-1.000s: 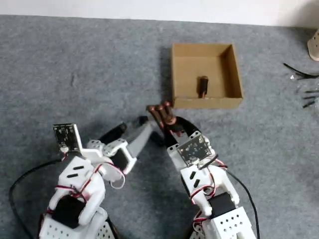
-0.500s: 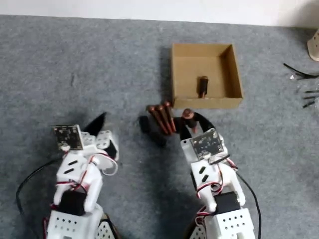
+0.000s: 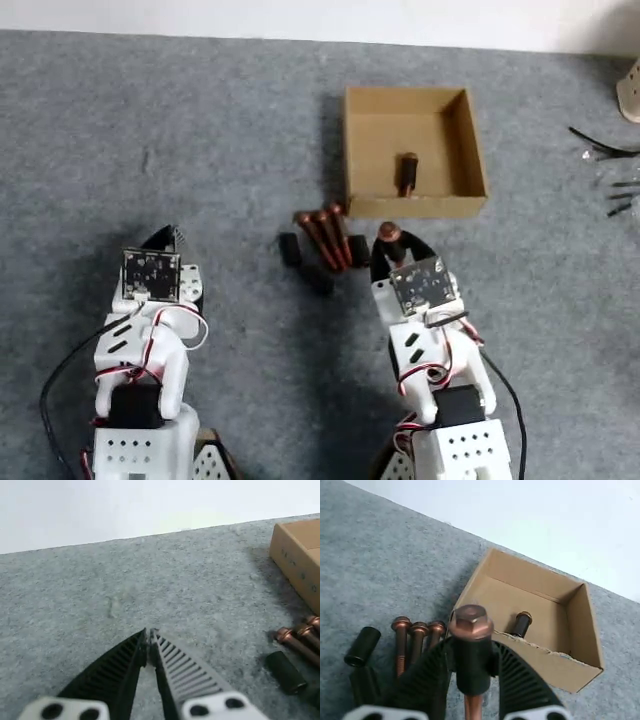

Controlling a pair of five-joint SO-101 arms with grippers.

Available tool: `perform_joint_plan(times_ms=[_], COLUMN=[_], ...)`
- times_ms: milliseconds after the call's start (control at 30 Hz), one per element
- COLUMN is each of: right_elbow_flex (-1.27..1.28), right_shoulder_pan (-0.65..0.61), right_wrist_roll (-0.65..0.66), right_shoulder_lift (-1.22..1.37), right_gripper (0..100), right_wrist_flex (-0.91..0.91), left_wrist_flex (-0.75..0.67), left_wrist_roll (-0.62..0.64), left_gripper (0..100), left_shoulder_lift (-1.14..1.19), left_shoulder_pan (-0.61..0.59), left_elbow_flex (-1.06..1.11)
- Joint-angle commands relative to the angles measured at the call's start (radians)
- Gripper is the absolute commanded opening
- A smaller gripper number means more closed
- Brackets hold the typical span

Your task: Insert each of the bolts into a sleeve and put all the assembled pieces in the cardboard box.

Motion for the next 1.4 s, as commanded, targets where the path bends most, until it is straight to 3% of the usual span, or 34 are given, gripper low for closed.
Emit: perform_joint_plan(times_ms=[0, 167, 467, 667, 800, 1033, 1267, 1367], right_elbow_flex=[-0.007, -0.236, -0.928, -1.27, -1.383, -1.471, -1.469, -1.468], right_shoulder_pan=[0.007, 0.007, 0.013, 0.028, 0.074, 0.114, 0.11, 0.11], right_wrist_roll=[0.002, -0.072, -0.175, -0.33, -0.42, -0.43, -0.428, -0.428], right_shoulder_lift=[-0.004, 0.159, 1.041, 1.474, 1.667, 1.876, 1.92, 1.923], right_gripper=[0.5, 0.5, 0.5, 0.5, 0.5, 0.5, 0.7, 5.8], right_wrist_flex=[-0.019, -0.024, -0.022, -0.019, -0.019, -0.019, -0.019, -0.018], left_wrist_flex=[0.002, 0.003, -0.005, -0.005, -0.005, -0.005, -0.005, -0.005], left_wrist_roll=[-0.008, -0.011, -0.012, -0.014, -0.014, -0.012, -0.012, -0.012], left_gripper=[4, 4, 4, 4, 4, 4, 4, 4], left_shoulder_lift=[-0.01, -0.008, -0.008, -0.008, -0.008, -0.008, -0.008, -0.008], left_shoulder_pan=[-0.002, 0.025, 0.025, 0.025, 0.03, 0.03, 0.03, 0.03], left_elbow_flex=[0.01, 0.01, 0.019, 0.019, 0.019, 0.019, 0.019, 0.019])
